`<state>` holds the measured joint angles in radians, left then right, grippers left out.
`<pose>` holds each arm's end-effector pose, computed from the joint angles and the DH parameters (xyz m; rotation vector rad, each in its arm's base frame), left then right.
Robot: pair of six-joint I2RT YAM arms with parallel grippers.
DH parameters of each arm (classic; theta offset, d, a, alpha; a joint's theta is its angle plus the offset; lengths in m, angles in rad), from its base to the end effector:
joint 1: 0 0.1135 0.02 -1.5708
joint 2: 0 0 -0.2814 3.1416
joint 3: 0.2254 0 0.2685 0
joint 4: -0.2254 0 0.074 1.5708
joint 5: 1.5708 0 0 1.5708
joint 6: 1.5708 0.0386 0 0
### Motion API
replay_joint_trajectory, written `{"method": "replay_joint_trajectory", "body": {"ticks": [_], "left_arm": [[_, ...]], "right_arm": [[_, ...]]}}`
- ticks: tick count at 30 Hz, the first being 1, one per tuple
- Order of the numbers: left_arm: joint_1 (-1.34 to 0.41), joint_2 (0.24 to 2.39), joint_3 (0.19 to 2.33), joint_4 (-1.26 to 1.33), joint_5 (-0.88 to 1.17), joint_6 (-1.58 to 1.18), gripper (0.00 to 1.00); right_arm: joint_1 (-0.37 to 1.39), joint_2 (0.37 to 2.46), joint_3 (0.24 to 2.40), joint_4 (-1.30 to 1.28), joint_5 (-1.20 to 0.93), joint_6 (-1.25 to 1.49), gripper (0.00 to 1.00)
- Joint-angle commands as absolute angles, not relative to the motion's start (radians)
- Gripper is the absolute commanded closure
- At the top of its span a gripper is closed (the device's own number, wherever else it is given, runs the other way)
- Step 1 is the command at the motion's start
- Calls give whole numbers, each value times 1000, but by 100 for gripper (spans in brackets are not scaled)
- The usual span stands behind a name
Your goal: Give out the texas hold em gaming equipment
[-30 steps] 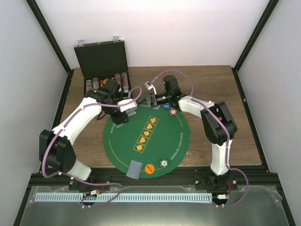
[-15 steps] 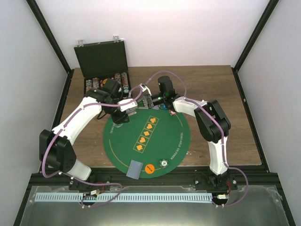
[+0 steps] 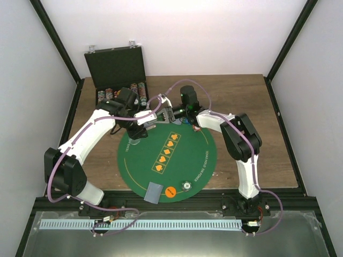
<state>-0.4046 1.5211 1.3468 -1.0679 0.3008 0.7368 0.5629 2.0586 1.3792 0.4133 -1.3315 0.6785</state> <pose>0.2804 -0.1325 0.3033 1.5440 2.2771 -0.3357 0.3804 0.2843 0.2225 -0.9981 1.9052 1.9977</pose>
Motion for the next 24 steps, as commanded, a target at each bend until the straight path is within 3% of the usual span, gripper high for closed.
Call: {"method": "replay_joint_trajectory", "body": {"ticks": [1, 3, 11, 17, 24], "left_arm": [[-408, 1533, 1367, -1061, 317, 739, 50], [-408, 1532, 1364, -1061, 317, 739, 50], [-408, 1532, 1363, -1059, 318, 736, 50], [-408, 1535, 1364, -1053, 314, 735, 50], [-408, 1533, 1350, -1018, 257, 725, 53]], "right_arm": [[602, 2063, 1372, 649, -1453, 742, 6], [601, 2061, 1338, 761, -1448, 823, 6], [604, 2078, 1368, 657, -1335, 790, 12], [606, 2134, 1465, 470, -1265, 756, 31], [603, 2111, 1465, 322, -1257, 649, 31]]}}
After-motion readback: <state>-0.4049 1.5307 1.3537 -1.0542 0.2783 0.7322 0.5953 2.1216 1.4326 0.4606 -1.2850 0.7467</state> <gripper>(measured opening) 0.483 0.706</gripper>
